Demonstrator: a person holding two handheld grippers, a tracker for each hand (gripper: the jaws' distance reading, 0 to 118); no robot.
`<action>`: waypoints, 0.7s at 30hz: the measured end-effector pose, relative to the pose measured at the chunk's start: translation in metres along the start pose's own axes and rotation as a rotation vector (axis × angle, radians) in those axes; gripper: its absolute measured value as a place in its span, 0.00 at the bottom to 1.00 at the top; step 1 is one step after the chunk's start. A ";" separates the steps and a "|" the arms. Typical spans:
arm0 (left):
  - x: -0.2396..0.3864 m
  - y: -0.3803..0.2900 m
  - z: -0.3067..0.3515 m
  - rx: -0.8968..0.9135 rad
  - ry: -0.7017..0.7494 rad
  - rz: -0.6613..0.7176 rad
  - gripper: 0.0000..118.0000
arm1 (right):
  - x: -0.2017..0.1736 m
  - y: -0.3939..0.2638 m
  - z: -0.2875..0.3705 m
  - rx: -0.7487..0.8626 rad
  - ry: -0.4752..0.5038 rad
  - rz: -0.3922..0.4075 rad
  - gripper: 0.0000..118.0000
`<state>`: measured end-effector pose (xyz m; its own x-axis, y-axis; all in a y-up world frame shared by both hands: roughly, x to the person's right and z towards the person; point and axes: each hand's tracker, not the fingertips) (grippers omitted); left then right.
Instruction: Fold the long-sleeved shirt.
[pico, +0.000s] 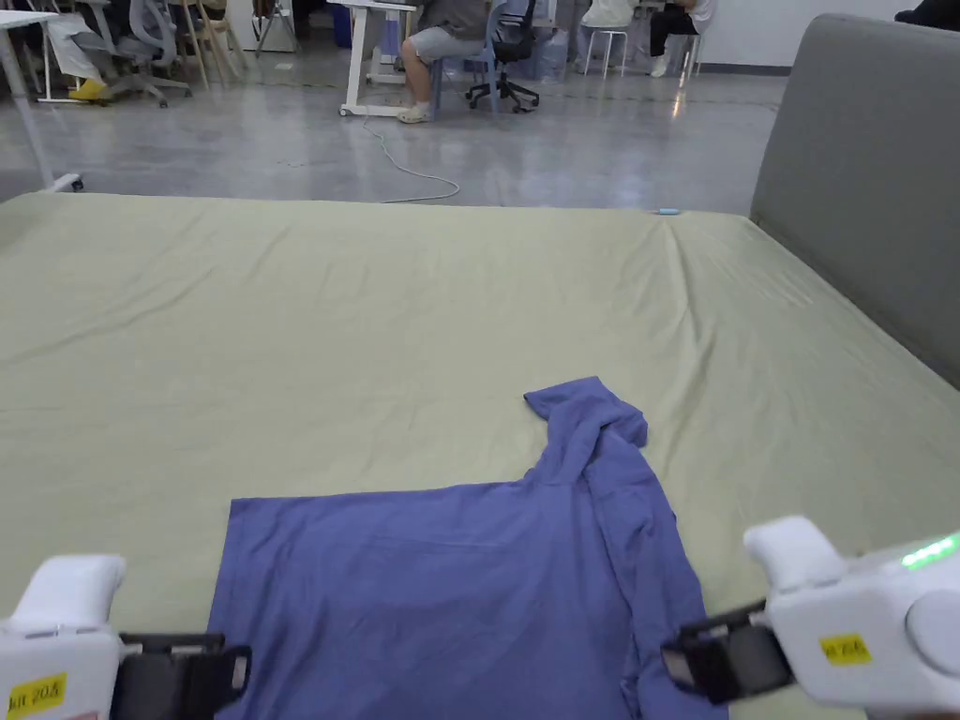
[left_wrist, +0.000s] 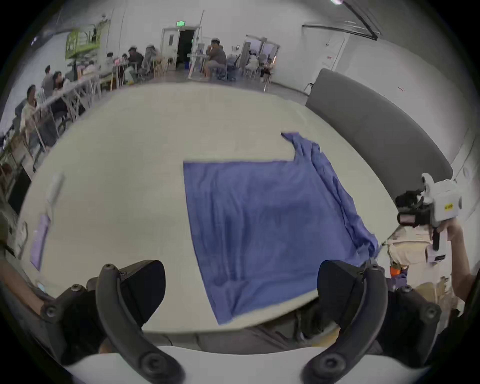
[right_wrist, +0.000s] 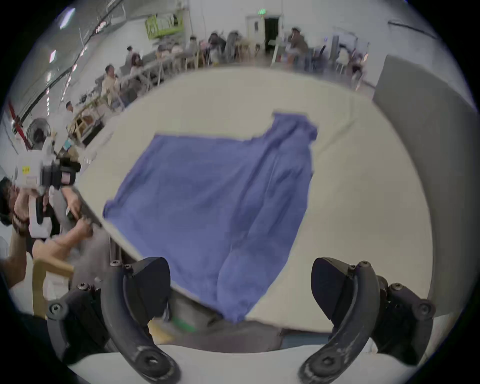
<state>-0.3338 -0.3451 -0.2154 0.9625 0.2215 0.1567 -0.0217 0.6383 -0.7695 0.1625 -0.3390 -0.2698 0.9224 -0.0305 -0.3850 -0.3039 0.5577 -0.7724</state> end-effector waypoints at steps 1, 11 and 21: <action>0.005 0.010 -0.002 0.044 0.014 -0.016 0.99 | 0.002 0.012 0.005 0.053 -0.007 -0.015 0.93; 0.012 0.062 -0.076 0.130 0.095 -0.027 0.00 | 0.022 0.069 -0.054 0.146 -0.088 -0.085 0.00; 0.008 0.127 -0.136 0.128 0.079 -0.026 0.00 | 0.087 0.221 -0.157 0.118 -0.156 -0.117 0.00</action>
<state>-0.2921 -0.3626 -0.3956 0.9814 0.1485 0.1221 -0.0264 0.7330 -0.6797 0.1387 -0.3482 -0.5532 0.9782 0.0229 -0.2064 -0.1712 0.6515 -0.7391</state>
